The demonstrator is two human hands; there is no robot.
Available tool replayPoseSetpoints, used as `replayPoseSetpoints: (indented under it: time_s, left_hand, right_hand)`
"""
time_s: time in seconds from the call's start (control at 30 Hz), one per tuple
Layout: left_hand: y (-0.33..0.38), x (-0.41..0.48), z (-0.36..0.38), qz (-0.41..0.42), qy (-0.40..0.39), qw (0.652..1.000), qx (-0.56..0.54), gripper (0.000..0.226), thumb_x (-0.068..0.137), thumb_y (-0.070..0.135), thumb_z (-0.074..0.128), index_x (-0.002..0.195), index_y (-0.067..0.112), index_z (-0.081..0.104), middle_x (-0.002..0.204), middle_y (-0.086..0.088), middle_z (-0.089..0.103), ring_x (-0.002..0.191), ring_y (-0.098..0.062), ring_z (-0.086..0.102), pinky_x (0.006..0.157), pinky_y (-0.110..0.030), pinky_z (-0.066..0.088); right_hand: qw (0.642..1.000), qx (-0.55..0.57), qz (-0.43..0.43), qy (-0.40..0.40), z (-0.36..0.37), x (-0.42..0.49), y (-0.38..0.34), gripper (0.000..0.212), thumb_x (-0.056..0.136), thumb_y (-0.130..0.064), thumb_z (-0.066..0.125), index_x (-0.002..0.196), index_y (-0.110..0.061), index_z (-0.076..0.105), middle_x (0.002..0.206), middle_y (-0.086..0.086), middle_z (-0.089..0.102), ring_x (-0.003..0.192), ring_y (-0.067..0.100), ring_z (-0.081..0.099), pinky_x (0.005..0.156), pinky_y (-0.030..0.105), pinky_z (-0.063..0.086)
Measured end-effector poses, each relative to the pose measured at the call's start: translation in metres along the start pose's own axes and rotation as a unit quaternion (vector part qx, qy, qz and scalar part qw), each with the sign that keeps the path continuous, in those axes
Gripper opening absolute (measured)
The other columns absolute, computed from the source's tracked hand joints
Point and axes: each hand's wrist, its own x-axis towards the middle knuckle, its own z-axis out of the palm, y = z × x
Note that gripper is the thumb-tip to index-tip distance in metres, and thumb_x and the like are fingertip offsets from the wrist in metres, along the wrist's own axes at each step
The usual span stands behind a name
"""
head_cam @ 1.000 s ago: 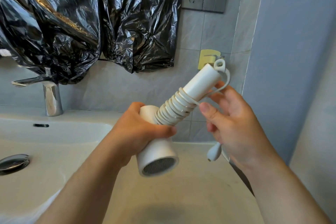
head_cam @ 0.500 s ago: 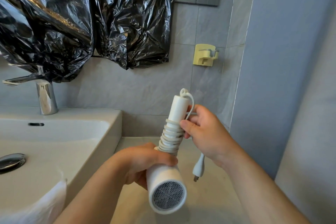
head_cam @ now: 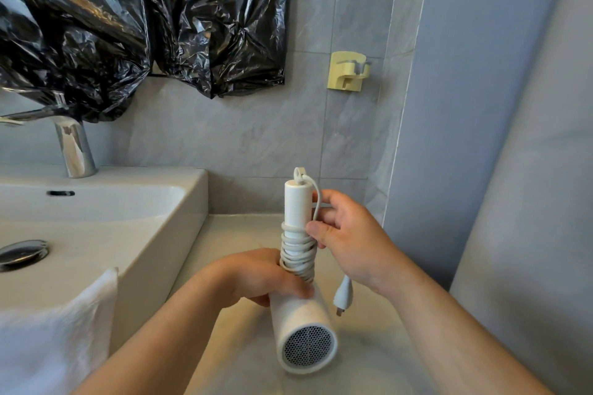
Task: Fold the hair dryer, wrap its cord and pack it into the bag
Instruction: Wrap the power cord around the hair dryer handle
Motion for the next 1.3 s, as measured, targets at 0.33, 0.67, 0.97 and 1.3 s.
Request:
replayPoseSetpoints:
  time_s: [0.33, 0.67, 0.97, 1.3]
  left_hand:
    - [0.017, -0.047, 0.016, 0.334, 0.122, 0.915, -0.191, 0.054, 0.087, 0.000, 0.048, 0.138, 0.016, 0.051, 0.131, -0.010, 0.064, 0.120, -0.026, 0.061, 0.100, -0.036, 0.049]
    - [0.010, -0.030, 0.033, 0.326, 0.231, 0.891, -0.214, 0.034, 0.086, 0.019, 0.060, 0.119, 0.016, 0.061, 0.113, -0.008, 0.072, 0.105, -0.028, 0.067, 0.088, -0.039, 0.054]
    - [0.009, -0.022, 0.044, 0.324, 0.249, 0.888, -0.210, 0.024, 0.095, 0.011, 0.056, 0.117, 0.020, 0.059, 0.111, -0.005, 0.069, 0.094, -0.014, 0.065, 0.080, -0.025, 0.054]
    - [0.008, -0.022, 0.059, 0.330, 0.280, 0.869, -0.241, 0.030, 0.096, 0.018, 0.042, 0.124, 0.014, 0.052, 0.097, -0.002, 0.064, 0.082, -0.007, 0.059, 0.068, -0.017, 0.048]
  right_hand:
    - [1.000, 0.014, 0.009, -0.013, -0.004, -0.022, 0.000, 0.035, 0.091, -0.005, 0.058, 0.121, -0.020, 0.053, 0.103, -0.002, 0.072, 0.082, -0.003, 0.064, 0.072, 0.018, 0.045]
    - [0.996, -0.080, -0.003, 0.026, -0.005, -0.039, 0.011, 0.046, 0.084, -0.020, 0.069, 0.125, -0.035, 0.054, 0.087, -0.007, 0.062, 0.054, 0.002, 0.050, 0.058, 0.016, 0.042]
    - [0.976, -0.154, 0.150, -0.026, -0.038, -0.058, 0.033, 0.020, 0.095, -0.040, 0.048, 0.083, -0.026, 0.055, 0.091, -0.002, 0.071, 0.088, 0.024, 0.067, 0.070, 0.046, 0.059]
    - [0.972, 0.201, -0.014, 0.124, -0.047, -0.055, 0.002, 0.015, 0.070, -0.010, 0.052, 0.082, -0.012, 0.062, 0.062, 0.001, 0.054, 0.053, 0.016, 0.043, 0.052, 0.028, 0.035]
